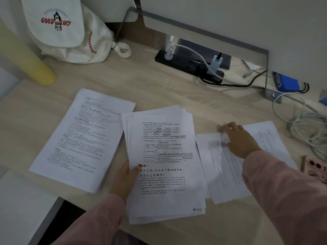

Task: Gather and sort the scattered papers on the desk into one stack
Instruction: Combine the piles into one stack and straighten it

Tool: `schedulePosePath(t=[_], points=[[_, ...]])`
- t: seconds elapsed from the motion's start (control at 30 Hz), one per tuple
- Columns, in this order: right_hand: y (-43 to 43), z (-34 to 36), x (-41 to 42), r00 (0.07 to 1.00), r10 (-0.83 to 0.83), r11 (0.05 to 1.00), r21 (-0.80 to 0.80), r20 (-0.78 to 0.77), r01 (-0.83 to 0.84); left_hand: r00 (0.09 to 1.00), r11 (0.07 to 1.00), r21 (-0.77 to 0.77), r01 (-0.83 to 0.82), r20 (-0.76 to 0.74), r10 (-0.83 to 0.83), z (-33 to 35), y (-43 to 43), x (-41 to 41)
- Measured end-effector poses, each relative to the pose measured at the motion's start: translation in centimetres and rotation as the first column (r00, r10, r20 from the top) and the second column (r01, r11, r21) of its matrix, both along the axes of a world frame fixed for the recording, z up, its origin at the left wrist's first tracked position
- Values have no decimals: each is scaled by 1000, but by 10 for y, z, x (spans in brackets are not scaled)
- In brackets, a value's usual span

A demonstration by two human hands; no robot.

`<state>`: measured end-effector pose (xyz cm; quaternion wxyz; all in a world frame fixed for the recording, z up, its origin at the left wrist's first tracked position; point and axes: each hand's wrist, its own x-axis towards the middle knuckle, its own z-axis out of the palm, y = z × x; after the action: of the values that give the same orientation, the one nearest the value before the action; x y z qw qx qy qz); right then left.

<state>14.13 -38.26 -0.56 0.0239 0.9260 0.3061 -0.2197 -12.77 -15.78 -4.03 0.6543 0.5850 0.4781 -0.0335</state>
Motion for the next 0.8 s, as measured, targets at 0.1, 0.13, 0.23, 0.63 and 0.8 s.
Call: schedulePosePath(t=[0.1,0.13,0.23,0.63,0.8], points=[[-16,-4,-25,996,92,992,89,-6,-91,1000,999,-32,-21,-8,21,-3,1,-1],[-22,-7,-35,994,106,984,147,-26,-101,1000,998,-50,-25,-12,24,-4,2,-2],[-34,-14,-59,1000,-13,965,260,-27,20,1000,996,-82,-24,-17,22,-8,3,-3],[-92,-10,-44,266,-959,262,55,-100,963,1000,997,-71,12,-10,-12,-11,4,-1],[-104,-21,-46,207,-961,206,24,-184,978,1000,998,-69,11,-3,-11,-11,6,0]])
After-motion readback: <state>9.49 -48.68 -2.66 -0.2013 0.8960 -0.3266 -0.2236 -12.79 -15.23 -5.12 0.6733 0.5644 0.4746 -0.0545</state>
